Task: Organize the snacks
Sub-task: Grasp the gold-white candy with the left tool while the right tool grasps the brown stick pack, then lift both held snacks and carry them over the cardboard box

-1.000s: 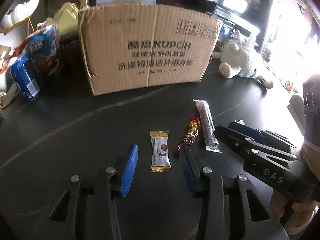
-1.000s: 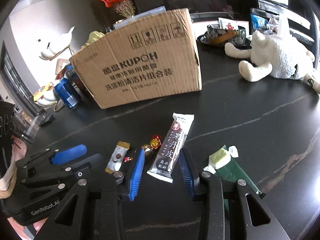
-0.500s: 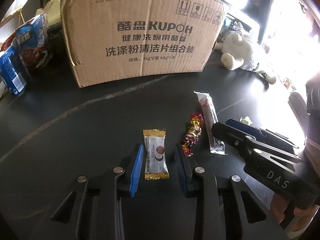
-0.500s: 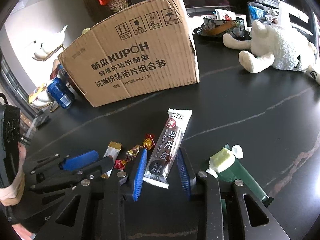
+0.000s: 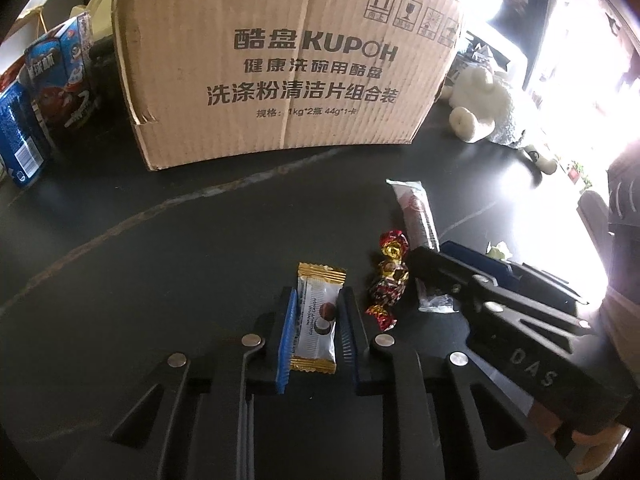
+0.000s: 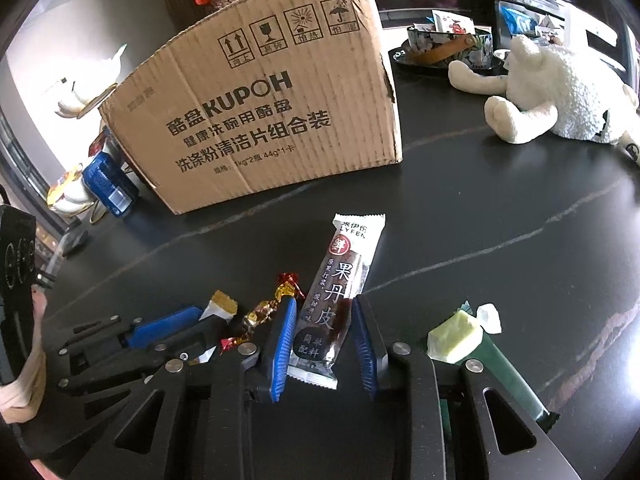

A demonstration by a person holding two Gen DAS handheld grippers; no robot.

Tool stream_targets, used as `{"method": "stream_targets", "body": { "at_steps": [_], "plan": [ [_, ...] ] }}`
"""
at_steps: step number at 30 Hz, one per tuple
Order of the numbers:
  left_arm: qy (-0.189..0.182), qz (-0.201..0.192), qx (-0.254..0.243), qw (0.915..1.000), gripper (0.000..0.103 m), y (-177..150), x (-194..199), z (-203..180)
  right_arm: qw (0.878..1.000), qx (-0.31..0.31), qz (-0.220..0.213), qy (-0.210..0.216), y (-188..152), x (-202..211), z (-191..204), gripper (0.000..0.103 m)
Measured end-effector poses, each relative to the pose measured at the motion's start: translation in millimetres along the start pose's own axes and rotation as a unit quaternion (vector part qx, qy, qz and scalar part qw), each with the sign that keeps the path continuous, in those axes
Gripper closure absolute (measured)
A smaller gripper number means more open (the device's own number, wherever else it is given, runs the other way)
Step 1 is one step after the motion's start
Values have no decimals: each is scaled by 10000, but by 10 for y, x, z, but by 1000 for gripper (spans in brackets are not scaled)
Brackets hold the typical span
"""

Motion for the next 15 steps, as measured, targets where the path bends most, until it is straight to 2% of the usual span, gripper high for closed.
{"method": "stream_targets", "body": {
  "at_steps": [4, 9, 15],
  "plan": [
    [71, -24, -80, 9999, 83, 5, -23, -36, 10000, 26, 11, -9, 9, -28, 2, 73],
    [150, -43, -60, 9999, 84, 23, -12, -24, 10000, 29, -40, 5, 7, -30, -4, 78],
    [172, -174, -41, 9997, 84, 90, 117, -48, 10000, -3, -43, -7, -13, 7, -7, 79]
  ]
}}
Point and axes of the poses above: each gripper's, at about its wrist camera, not at the fingertips, and x roughly against the way its jaws point, z to its left, y to its top, the point moved 9 cm from there along -x, roughly the way its jaws point, and after that the axes turned 2 degrees about y, right-handed, at the moved point
